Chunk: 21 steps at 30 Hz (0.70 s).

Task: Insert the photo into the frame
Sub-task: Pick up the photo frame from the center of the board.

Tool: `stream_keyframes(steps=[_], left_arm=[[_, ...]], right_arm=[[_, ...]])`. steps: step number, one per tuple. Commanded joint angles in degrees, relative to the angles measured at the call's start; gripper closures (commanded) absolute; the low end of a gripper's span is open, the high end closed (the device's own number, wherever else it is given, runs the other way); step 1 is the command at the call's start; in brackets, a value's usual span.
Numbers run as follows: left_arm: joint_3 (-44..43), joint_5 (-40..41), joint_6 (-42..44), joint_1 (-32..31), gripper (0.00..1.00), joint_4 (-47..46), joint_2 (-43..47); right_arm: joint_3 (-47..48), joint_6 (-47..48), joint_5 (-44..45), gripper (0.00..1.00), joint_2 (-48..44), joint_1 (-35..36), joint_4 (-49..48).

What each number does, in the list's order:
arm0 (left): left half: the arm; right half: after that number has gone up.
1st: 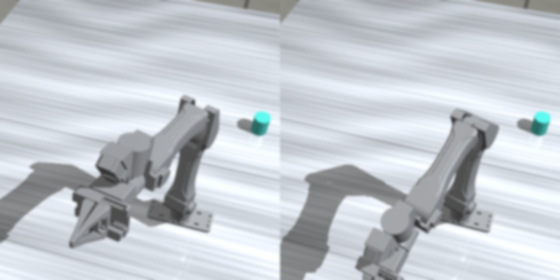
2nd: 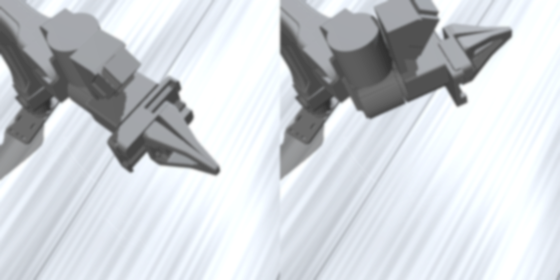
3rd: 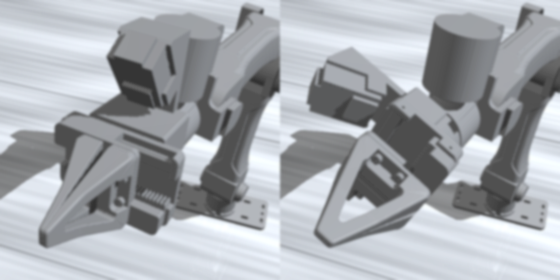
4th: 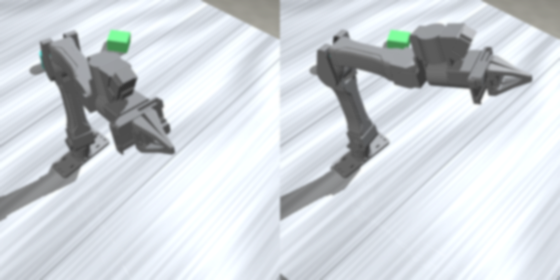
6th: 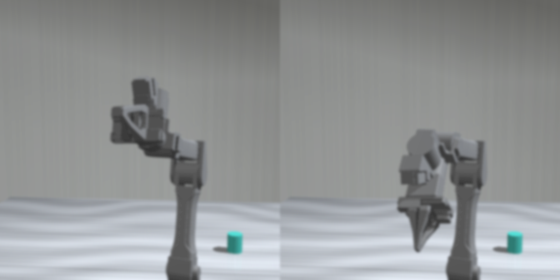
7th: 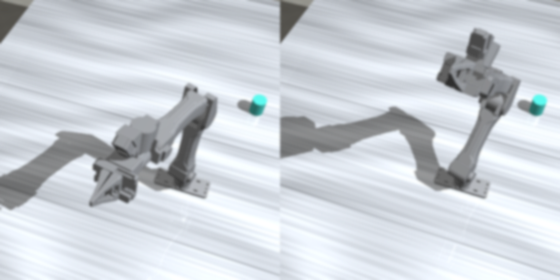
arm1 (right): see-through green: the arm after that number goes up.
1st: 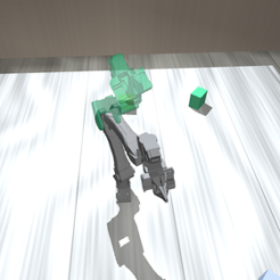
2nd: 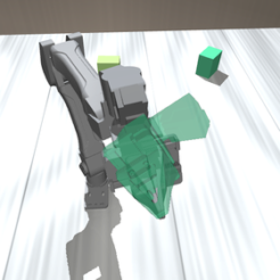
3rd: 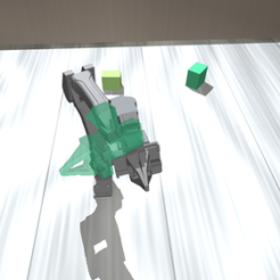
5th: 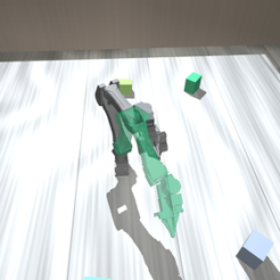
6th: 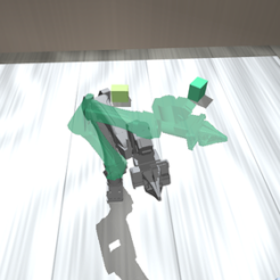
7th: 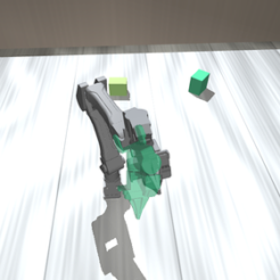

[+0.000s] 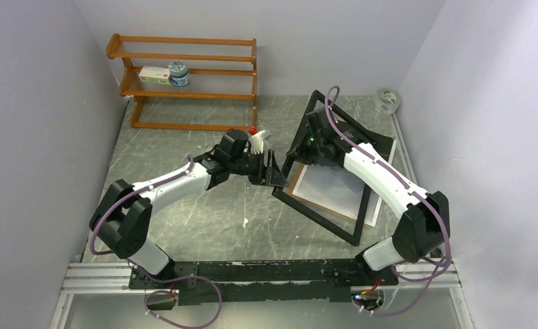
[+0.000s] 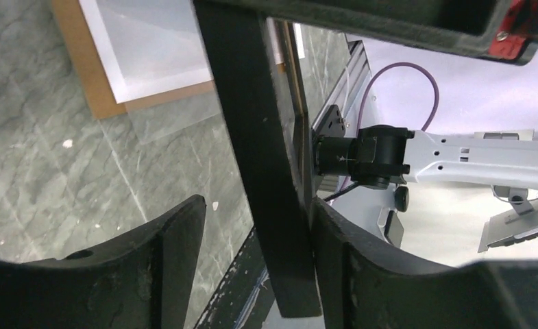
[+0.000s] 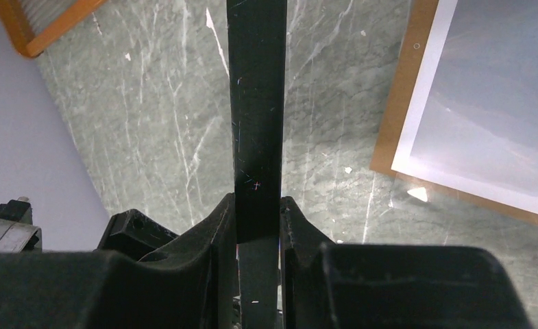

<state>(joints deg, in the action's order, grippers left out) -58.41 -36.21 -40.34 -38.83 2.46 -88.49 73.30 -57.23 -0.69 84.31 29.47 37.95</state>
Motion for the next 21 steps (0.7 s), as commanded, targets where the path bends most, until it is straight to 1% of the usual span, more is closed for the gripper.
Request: stream_keyframes(steps=[1,4,5,6,7,8,10,12,15,18,21], left_arm=[[-2.8,-1.1,-2.3,-1.1,0.45,-5.0,-2.0],[-3.8,-2.4,-2.6,-1.4,0.69,-5.0,-3.2],[-4.0,-3.1,-2.6,-1.5,0.79,-5.3,-3.4],[-4.2,-3.5,-2.8,-1.5,0.88,-5.8,-3.4],[-4.3,-3.7,-2.8,-1.6,0.95,-6.0,-3.3],[-4.5,-3.6,-2.7,-1.5,0.97,-6.1,-2.9],[-4.8,-2.8,-2.0,-1.7,0.97,-5.6,-1.9],[-5.2,-2.1,-1.3,-1.7,0.97,-5.0,-1.0],[-4.8,-1.7,-0.4,-1.7,0.98,-4.8,0.2],[-3.6,-1.8,0.1,-1.7,0.98,-5.3,1.4],[-2.4,-2.5,0.5,-1.7,0.98,-5.9,2.6]], right_arm=[[-0.5,-1.4,-3.7,0.96,-3.1,0.3,-5.1],[-0.4,-1.0,-3.5,0.95,-3.6,0.2,-4.8],[-0.3,-0.8,-3.2,0.94,-3.7,0.3,-4.8],[-0.2,-0.7,-2.7,0.93,-3.8,0.2,-4.3],[-0.1,-0.4,-1.6,0.88,-3.7,0.2,-3.9],[0.0,0.0,-0.5,0.79,-3.6,0.2,-3.3],[0.7,0.5,3.0,0.62,-3.2,-0.3,-1.8],[1.5,1.5,5.4,0.51,-2.3,-1.5,-0.9],[4.0,3.3,6.9,0.46,-0.2,-4.9,-0.1],[7.4,5.1,6.9,0.46,2.8,-7.8,-0.1],[10.2,7.3,4.7,0.46,6.1,-9.9,-1.3]])
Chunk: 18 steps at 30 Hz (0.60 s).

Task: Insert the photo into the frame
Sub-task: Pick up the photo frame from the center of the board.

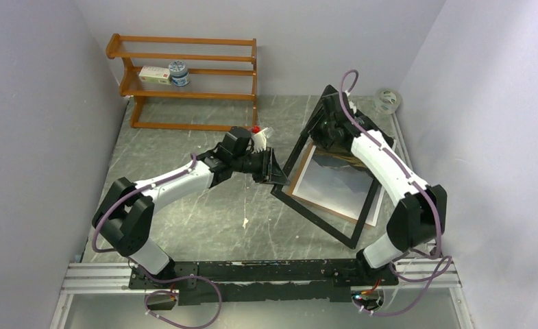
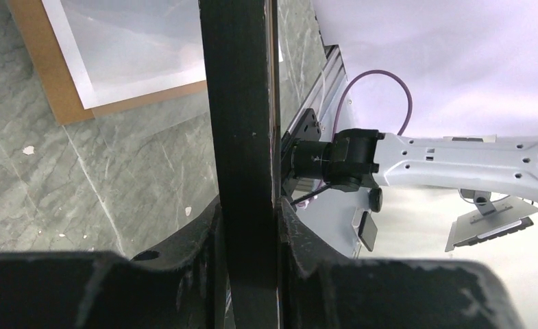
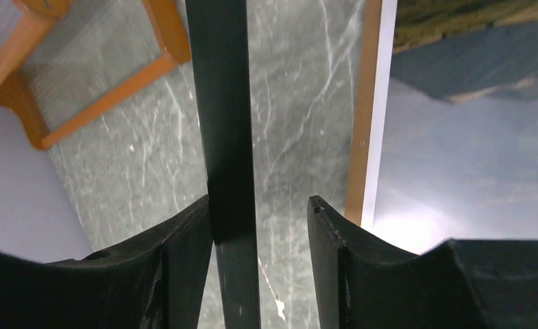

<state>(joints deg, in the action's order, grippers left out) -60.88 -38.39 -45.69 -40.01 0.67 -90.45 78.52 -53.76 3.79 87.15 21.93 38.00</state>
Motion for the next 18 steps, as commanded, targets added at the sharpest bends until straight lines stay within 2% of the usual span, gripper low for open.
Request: stream_keyframes(steps=[1,5,8,14,16,18], left_arm=[[0.4,-0.5,6.0,-0.6,0.98,-4.3,4.9],[1.3,-1.0,6.7,-0.5,0.97,-4.7,5.9],[1.6,-0.4,7.5,-0.6,0.97,-3.9,6.8],[1.7,0.6,9.9,-0.6,0.97,-1.6,9.9],[1.7,0.9,10.9,-0.5,0.87,-1.0,11.9],[1.3,1.7,12.0,-0.6,0.64,0.0,14.3]], right_arm=[[6.2,4.6,-0.9,0.46,4.7,-2.8,-1.4],[11.7,6.7,-2.9,0.46,10.0,-3.1,0.2],[13.5,5.9,-2.8,0.54,11.4,-3.2,0.6],[15.0,3.6,0.0,0.97,6.3,-3.2,3.2],[16.9,3.1,0.4,1.0,4.4,-3.1,6.5],[18.1,2.9,0.7,1.0,1.7,-2.7,8.9]])
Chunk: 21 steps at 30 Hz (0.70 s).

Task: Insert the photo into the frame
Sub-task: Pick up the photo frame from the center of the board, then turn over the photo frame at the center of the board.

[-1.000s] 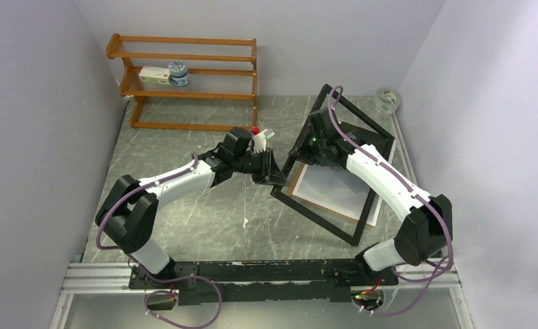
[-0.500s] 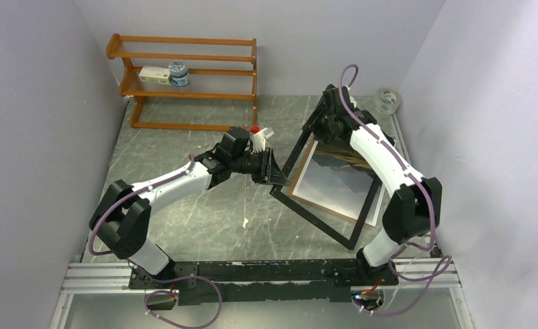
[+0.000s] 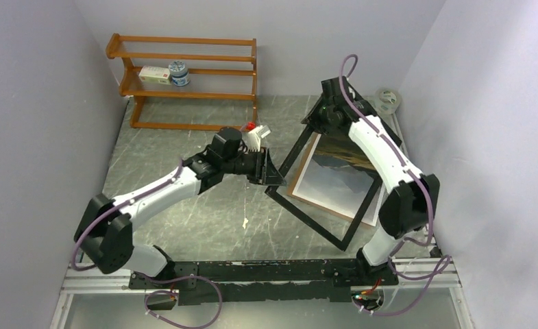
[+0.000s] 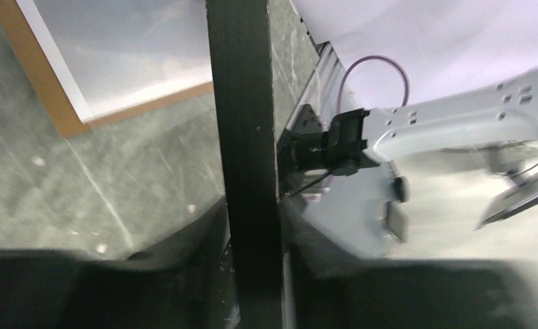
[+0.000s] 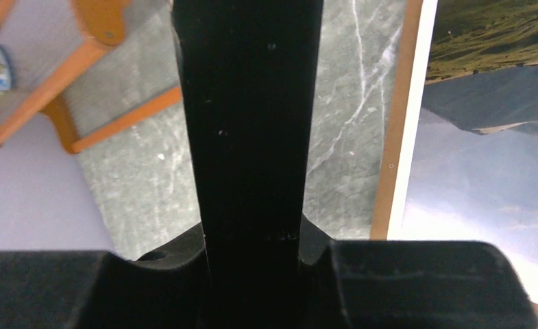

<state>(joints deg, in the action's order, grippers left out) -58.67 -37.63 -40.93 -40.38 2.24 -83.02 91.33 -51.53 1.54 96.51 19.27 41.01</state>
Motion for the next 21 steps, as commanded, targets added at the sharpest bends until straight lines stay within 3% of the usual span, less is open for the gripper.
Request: stream_keyframes(steps=[1,4,5,11,21], left_arm=[[-1.2,1.8,7.6,-0.2,0.43,-0.2,8.0],[-3.3,3.5,8.5,-0.2,0.09,2.3,11.1],[-4.8,4.0,9.0,-0.1,0.06,3.8,11.9],[-14.6,9.3,11.4,-0.2,0.05,11.9,16.2],[-16.4,34.8,3.8,1.0,0.05,23.7,21.6]], right_arm=[[5.5,0.4,3.1,1.0,-9.2,0.1,6.6],[5.2,0.0,1.9,1.0,-13.8,0.4,6.3],[5.0,0.2,1.2,1.0,-15.0,0.5,5.7],[4.8,5.9,-10.3,1.0,-19.3,0.5,-1.5],[3.6,6.3,-28.7,1.0,-23.3,2.9,-18.0]])
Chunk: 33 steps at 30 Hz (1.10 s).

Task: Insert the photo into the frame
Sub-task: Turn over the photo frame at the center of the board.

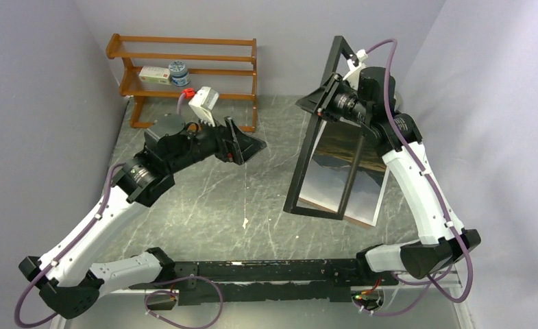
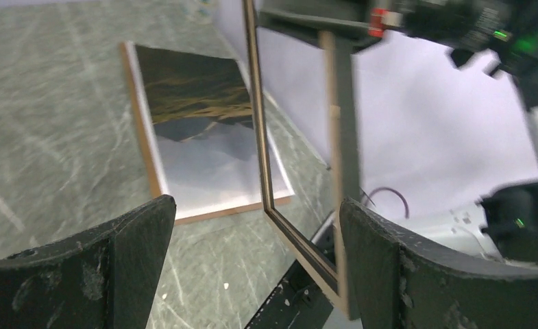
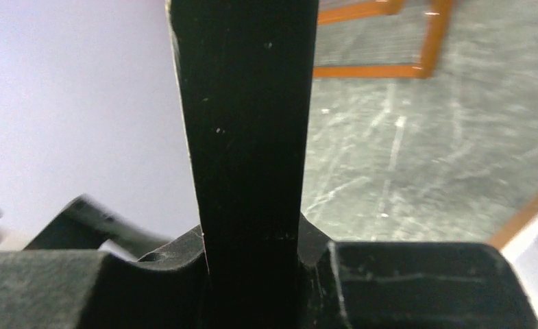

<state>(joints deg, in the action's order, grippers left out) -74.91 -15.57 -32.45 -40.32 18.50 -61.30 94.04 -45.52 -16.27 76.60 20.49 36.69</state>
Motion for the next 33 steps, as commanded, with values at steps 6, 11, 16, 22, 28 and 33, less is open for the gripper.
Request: stream_keyframes(steps=[6,11,16,22,28,33], left_arm=[[5.6,9.7,-11.4,5.8,0.05,8.1,-2.4],[9.6,4.4,-9.7,8.3,0.05,3.1,-6.4],[10.6,-2.8,-9.3,11.5,0.05,-1.2,-11.8],[13.5,-11.9,-8.8,13.5,0.05,-12.6,-15.8],[12.7,-16.7,-9.5,14.4,0.11,-16.1,-19.9],[14.2,-17.7,-11.8,17.1,0.37,-17.7,-21.3]], right_arm=[[0.1,-6.1,-17.5,1.0,-2.7,8.6,-26.1],[-0.4,-19.4,-21.4,1.0,-0.8,11.7,-39.3],[-0.1,-28.4,-22.5,1.0,1.9,14.2,-49.2],[-1.4,-38.6,-23.6,1.0,4.2,15.0,-60.0],[-2.2,-43.8,-24.2,1.0,5.9,15.5,-65.9],[-4.0,-45.5,-24.3,1.0,5.4,15.6,-67.2]])
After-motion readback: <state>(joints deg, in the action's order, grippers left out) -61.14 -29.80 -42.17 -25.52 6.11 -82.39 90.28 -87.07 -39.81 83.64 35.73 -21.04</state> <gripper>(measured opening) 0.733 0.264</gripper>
